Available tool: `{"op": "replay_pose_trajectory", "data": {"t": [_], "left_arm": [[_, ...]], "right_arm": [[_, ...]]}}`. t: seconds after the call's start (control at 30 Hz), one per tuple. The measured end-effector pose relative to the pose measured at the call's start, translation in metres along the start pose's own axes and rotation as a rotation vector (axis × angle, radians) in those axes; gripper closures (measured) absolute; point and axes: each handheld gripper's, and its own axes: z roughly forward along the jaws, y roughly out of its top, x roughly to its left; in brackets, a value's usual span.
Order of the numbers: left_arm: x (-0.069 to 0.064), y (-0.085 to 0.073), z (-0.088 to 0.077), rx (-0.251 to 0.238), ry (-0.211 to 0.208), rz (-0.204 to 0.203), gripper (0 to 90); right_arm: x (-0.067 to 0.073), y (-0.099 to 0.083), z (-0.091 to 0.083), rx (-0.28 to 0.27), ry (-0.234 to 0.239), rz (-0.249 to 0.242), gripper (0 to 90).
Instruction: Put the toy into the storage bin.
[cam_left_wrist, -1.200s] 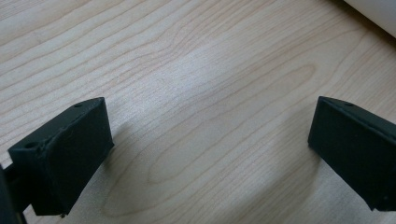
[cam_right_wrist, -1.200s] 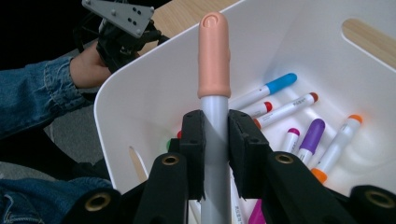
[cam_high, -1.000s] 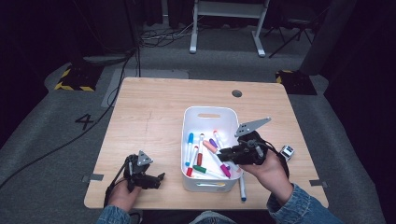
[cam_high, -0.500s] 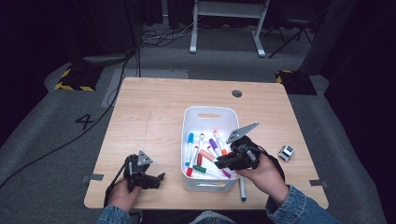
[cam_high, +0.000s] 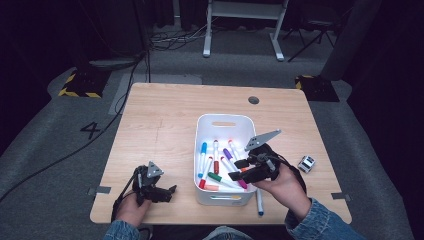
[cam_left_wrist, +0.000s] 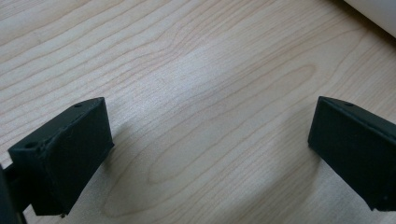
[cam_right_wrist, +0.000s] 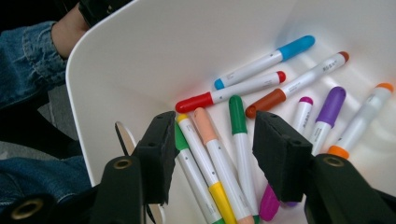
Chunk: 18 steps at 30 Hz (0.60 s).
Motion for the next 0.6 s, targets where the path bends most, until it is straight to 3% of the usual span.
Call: {"op": "replay_pose_trajectory", "data": {"t": [0.2, 0.6], "left_arm": [[0.0, 0.0, 0.0, 0.0, 0.0, 0.0, 0.0], [0.0, 0.0, 0.0, -0.001, -0.001, 0.0, 0.0]], "right_arm": [[-0.004, -0.001, -0.017, -0.052, -0.026, -0.006, 48.2], [-0.018, -0.017, -0.049, -0.122, -0.085, 0.052, 48.5]]}}
